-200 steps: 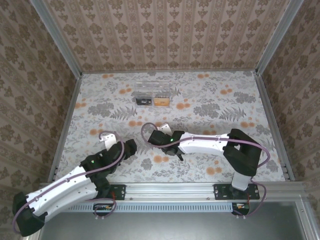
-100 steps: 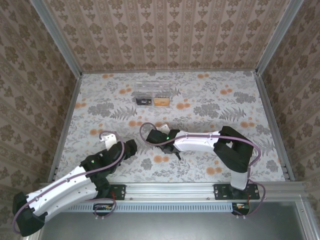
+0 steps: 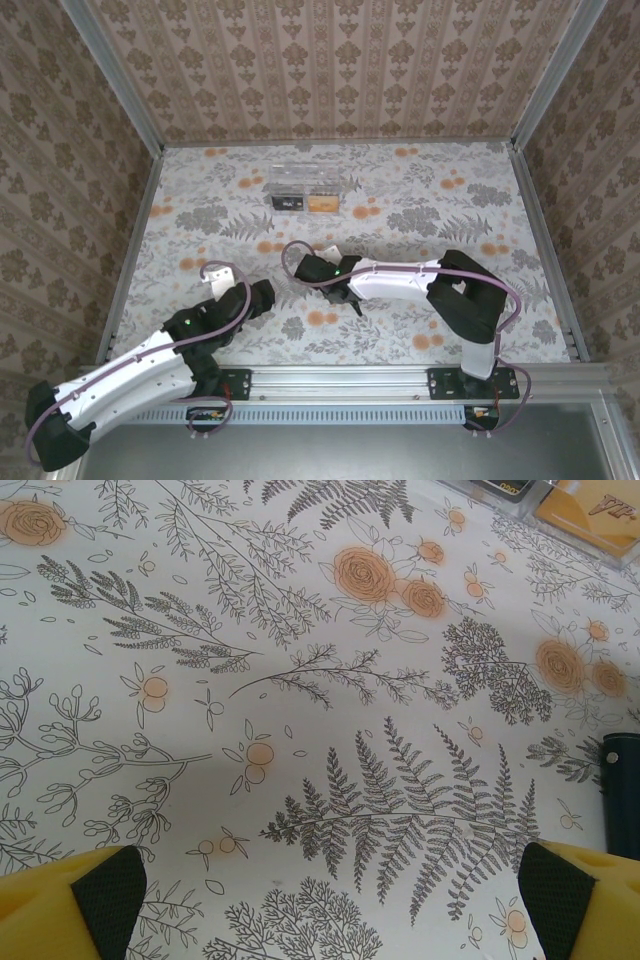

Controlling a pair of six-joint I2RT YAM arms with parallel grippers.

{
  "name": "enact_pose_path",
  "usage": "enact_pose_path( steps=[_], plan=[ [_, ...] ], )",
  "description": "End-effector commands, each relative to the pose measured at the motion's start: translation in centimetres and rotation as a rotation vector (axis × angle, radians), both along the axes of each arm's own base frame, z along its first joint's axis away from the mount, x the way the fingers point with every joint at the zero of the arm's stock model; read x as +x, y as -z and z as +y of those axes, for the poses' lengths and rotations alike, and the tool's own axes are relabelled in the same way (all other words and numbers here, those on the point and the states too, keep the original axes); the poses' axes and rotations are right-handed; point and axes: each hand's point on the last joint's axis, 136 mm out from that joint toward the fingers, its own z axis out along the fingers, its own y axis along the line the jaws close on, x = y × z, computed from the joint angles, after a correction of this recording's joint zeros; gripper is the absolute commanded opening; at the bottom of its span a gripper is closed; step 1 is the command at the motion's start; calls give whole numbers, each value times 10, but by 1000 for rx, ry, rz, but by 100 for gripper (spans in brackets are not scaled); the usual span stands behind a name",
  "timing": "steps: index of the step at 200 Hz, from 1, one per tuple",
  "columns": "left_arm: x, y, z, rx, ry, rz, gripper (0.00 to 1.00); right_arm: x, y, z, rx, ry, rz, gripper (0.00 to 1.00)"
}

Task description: Take the credit cards out of the card holder

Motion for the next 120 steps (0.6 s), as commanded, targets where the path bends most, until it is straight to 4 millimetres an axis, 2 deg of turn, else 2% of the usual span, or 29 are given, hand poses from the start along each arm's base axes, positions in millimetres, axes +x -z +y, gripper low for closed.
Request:
enact_pose_path(
  steps=[1, 36, 93, 120],
  plan=[
    [0, -6, -2, 14, 14, -2, 100, 5, -12, -1, 24, 1, 2, 46],
    [0, -8, -2, 18, 15, -1, 100, 4, -6, -3, 25, 4, 23, 47],
    [2, -11, -4, 15, 18, -9, 100, 6, -38, 8, 110, -7, 5, 48],
    [2, -11, -6, 16, 22, -2, 100, 10, -29, 2, 94, 7, 26, 48]
  ],
)
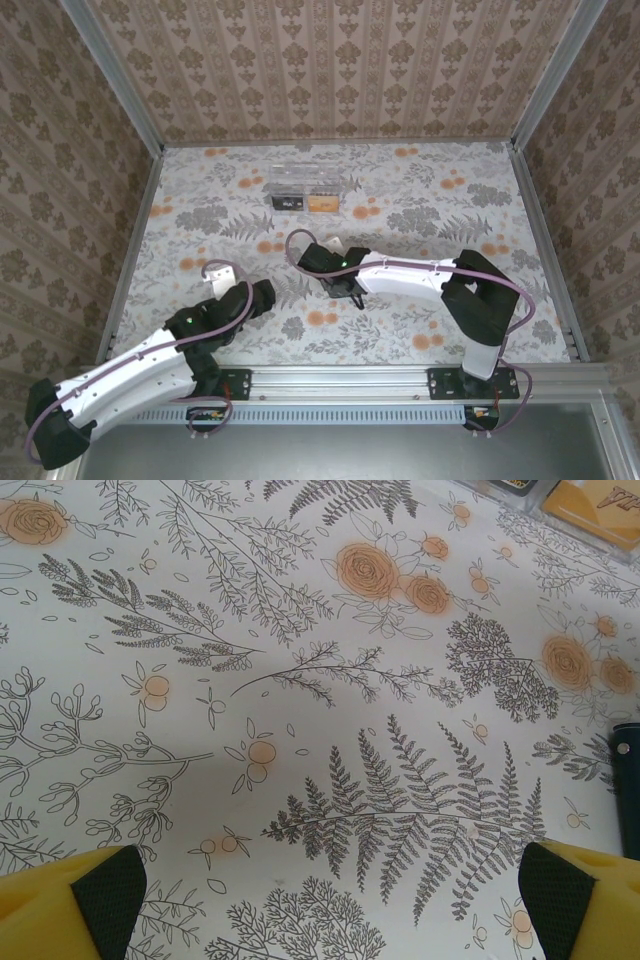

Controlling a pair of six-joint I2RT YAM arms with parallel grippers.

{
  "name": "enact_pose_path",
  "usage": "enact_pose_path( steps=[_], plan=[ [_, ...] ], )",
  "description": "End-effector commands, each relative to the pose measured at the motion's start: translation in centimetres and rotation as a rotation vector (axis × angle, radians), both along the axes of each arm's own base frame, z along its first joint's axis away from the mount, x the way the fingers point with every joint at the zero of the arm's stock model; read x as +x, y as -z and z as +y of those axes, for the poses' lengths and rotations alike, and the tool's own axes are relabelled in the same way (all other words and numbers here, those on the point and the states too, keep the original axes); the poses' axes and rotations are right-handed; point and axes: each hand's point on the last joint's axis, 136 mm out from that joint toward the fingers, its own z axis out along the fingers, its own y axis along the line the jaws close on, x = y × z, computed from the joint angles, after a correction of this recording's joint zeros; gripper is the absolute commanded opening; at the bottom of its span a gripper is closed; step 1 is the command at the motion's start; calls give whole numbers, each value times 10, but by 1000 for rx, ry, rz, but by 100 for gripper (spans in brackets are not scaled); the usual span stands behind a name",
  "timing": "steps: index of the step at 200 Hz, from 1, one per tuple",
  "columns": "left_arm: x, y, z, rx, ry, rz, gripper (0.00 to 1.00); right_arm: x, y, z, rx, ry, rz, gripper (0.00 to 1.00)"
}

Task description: Take the credit cards out of the card holder

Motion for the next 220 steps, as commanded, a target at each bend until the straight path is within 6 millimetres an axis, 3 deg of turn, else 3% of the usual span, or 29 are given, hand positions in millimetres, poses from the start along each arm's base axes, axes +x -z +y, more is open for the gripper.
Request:
enact_pose_path(
  steps=[1, 32, 134, 157, 169, 204, 220],
  plan=[
    [2, -12, -5, 3, 22, -11, 100, 3, -3, -5, 0, 1, 27, 48],
    [2, -12, -6, 4, 26, -8, 100, 2, 16, -12, -28, 10, 66, 47],
    [1, -8, -4, 7, 18, -1, 100, -9, 48, -24, -20, 45, 136, 50],
    [1, -9, -4, 4, 18, -2, 100, -7, 49, -28, -30, 50, 127, 41],
    [1, -9, -4, 4, 18, -3, 100, -7, 48, -29, -34, 48, 122, 28],
    [0, -9, -4, 5, 22, 1, 100, -2, 41, -30, -34, 45, 100, 21],
    [0, -9, -5, 3, 24, 1, 100, -2, 35, -29, -21, 41, 90, 11]
  ],
)
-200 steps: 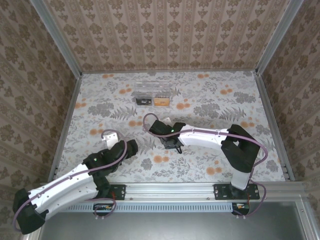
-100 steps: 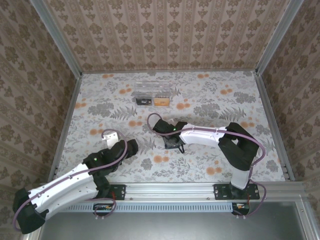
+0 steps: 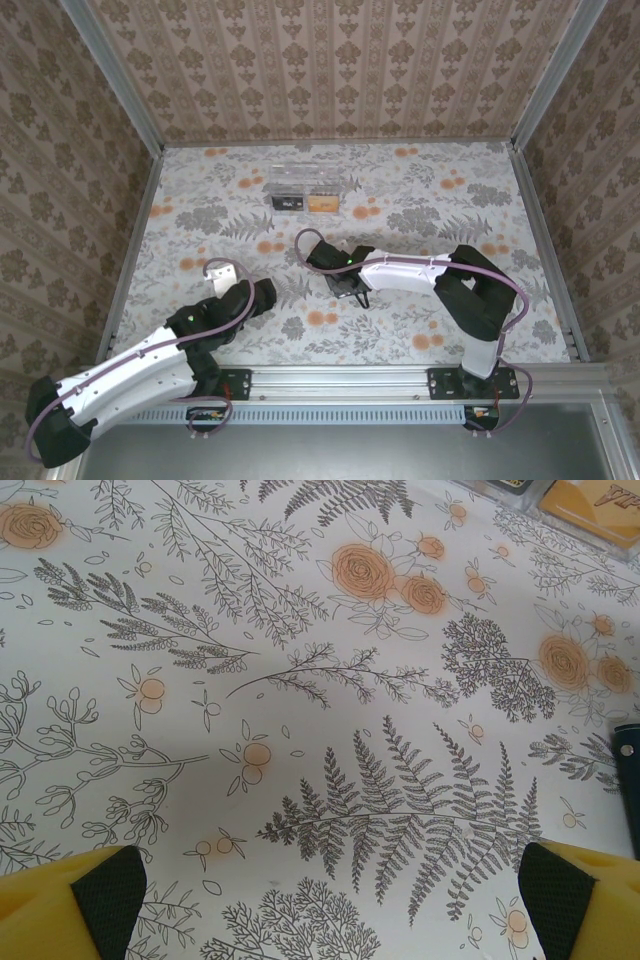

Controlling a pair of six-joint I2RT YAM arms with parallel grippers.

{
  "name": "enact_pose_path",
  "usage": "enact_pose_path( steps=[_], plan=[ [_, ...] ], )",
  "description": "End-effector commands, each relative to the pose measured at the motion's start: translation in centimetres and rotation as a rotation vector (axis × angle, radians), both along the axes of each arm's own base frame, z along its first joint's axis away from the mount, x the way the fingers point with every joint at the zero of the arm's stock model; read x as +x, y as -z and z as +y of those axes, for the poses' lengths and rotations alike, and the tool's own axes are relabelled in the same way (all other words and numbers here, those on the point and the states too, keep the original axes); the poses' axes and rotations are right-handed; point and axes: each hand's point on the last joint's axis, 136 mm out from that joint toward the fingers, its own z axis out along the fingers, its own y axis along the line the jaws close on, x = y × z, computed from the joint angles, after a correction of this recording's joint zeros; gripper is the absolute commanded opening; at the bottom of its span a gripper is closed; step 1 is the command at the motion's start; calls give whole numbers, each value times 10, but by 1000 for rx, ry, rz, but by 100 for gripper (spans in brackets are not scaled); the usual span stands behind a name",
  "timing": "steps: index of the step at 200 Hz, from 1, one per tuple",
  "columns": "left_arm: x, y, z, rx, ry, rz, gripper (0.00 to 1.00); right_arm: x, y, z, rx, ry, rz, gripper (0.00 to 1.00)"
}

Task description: Take the credit cards out of the card holder

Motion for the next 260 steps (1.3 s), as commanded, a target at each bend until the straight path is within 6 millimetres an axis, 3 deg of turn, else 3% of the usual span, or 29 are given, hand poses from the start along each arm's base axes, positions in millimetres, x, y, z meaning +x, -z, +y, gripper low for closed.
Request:
enact_pose_path(
  steps=[1, 15, 87, 99, 113, 124, 144, 221, 260],
  plan=[
    [-1, -7, -3, 2, 20, -1, 100, -2, 2, -13, -38, 10, 5, 10],
    [-1, -7, -4, 1, 25, -2, 100, 0, -7, -13, -27, 14, -18, 0],
    [3, -10, -28, -68, 90, 2, 100, 7, -55, -9, 18, -11, -98, 0],
    [3, -11, -35, -91, 103, 4, 100, 8, -53, -9, -1, -29, -90, 0],
    [5, -12, -43, -128, 119, 0, 100, 10, -48, -10, -43, -45, -89, 34],
    [5, -14, -48, -148, 131, -3, 100, 12, -41, -11, -71, -59, -83, 47],
    [6, -16, -49, -140, 133, 1, 100, 14, -32, -10, -96, -82, -65, 50],
    [7, -18, -45, -122, 122, -1, 100, 14, -3, -18, -54, -70, 22, 47],
    [7, -18, -43, -113, 116, -2, 100, 13, -2, -8, 0, -78, 33, 50]
  ],
)
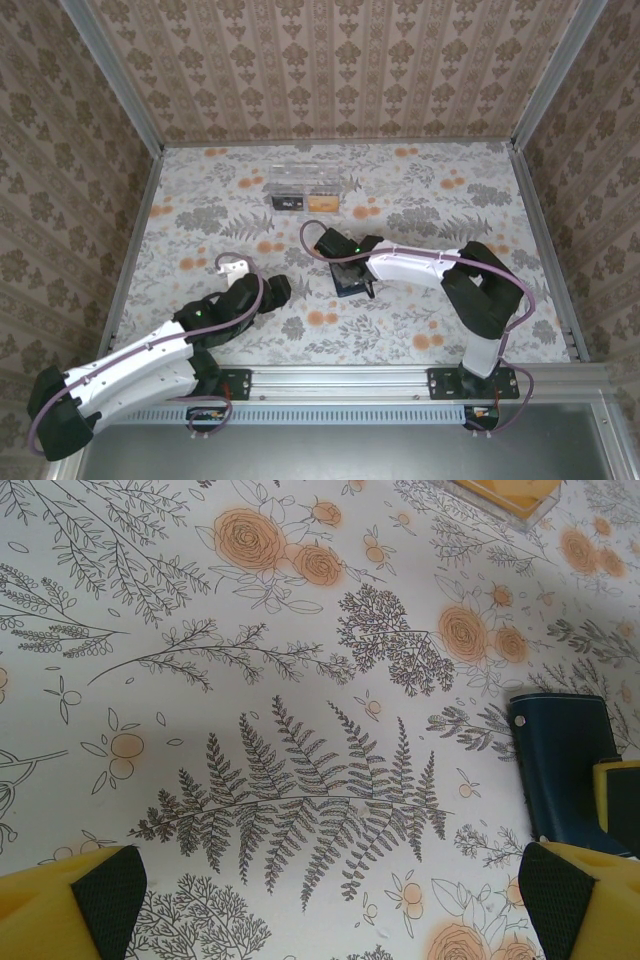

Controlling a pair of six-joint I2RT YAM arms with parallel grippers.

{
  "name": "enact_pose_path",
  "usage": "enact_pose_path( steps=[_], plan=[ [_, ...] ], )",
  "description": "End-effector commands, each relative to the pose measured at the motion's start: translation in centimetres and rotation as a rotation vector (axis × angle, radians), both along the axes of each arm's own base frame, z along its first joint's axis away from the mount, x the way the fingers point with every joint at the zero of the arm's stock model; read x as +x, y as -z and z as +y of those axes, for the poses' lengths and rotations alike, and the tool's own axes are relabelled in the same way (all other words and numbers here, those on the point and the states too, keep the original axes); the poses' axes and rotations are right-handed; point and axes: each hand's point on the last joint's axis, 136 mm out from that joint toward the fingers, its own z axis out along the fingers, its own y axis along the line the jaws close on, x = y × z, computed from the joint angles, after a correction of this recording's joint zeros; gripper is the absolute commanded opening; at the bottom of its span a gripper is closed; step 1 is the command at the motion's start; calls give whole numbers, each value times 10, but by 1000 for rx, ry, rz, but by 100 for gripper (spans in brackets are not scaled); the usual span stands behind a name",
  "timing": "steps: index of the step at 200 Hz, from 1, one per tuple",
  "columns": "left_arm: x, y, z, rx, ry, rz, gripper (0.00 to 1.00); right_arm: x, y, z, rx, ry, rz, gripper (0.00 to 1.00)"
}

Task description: Take the credit cards out of the card holder

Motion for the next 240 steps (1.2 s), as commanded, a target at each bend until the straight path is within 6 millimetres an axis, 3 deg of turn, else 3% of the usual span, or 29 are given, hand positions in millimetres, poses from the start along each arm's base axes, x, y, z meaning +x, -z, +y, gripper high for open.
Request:
enact_pose_path(
  steps=[1, 27, 71, 104, 141, 176, 195, 208, 227, 240],
  plan=[
    [2, -13, -2, 1, 12, -26, 100, -5, 9, 6, 26, -21, 34, 50],
    [2, -12, -2, 2, 10, -25, 100, -4, 13, 2, 15, -10, 44, 49],
    [2, -12, -1, 8, 9, -25, 100, -3, 28, -11, 8, 26, 66, 39],
    [2, -12, 0, 13, 10, -27, 100, -4, 28, -10, 27, 18, 64, 27],
    [2, -12, -1, 14, 15, -26, 100, -2, 17, -9, 49, 24, 41, 0],
    [4, -17, -14, -31, 53, -36, 99, -5, -5, 1, 136, 27, 28, 0],
    [5, -19, -27, -91, 77, -29, 93, -11, -19, 15, 216, 13, 31, 0],
    [5, -18, -35, -148, 82, -8, 78, -15, -28, 24, 258, 9, 27, 0],
    [9, -16, -47, -257, 88, 24, 68, -19, -33, 36, 305, 7, 33, 0],
    [12, -16, -55, -331, 95, 46, 55, -23, -33, 42, 322, 7, 38, 0]
  ],
)
